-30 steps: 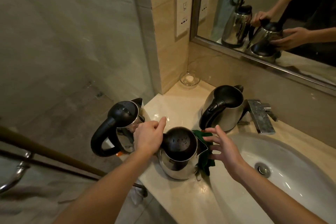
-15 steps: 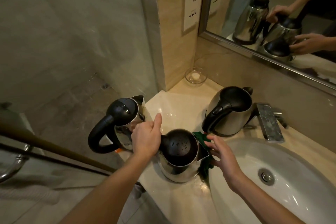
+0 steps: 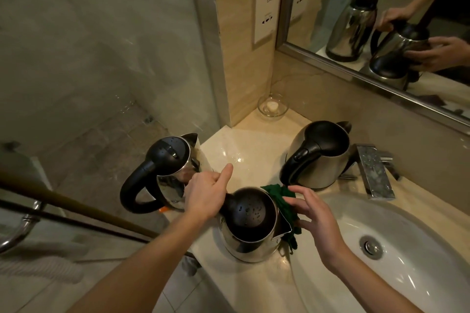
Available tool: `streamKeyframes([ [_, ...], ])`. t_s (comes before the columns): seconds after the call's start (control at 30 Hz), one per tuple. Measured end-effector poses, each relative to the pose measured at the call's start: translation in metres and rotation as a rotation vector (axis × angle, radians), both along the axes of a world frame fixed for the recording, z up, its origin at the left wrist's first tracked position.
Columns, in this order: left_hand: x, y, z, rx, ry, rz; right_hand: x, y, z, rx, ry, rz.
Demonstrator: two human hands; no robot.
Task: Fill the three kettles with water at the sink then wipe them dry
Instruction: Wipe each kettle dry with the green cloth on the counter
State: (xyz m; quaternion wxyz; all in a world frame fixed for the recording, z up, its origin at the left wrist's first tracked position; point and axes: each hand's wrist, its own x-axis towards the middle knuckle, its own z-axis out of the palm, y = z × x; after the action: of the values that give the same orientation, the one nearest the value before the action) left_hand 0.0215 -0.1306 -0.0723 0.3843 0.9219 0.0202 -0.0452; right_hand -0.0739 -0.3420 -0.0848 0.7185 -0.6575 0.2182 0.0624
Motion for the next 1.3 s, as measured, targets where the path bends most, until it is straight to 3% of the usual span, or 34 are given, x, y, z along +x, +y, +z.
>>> streamKeyframes([
  [0.2, -0.005, -0.002, -0.001, 0.005, -0.034, -0.024, -0.005, 0.003, -0.006, 0.011, -0.041, 0.01],
  [0.57, -0.011, -0.003, 0.001, 0.073, -0.055, -0.009, 0.027, 0.01, -0.011, -0.013, 0.099, 0.123],
  [0.87, -0.012, -0.004, 0.002, 0.096, -0.038, -0.004, 0.036, 0.018, 0.016, -0.084, -0.04, 0.243],
  [1.17, -0.011, -0.004, 0.003, 0.132, -0.018, -0.015, 0.053, 0.02, -0.007, -0.165, 0.138, 0.354],
  [1.3, -0.011, -0.004, 0.004, 0.138, -0.023, -0.019, 0.059, 0.024, 0.003, -0.206, 0.127, 0.403],
])
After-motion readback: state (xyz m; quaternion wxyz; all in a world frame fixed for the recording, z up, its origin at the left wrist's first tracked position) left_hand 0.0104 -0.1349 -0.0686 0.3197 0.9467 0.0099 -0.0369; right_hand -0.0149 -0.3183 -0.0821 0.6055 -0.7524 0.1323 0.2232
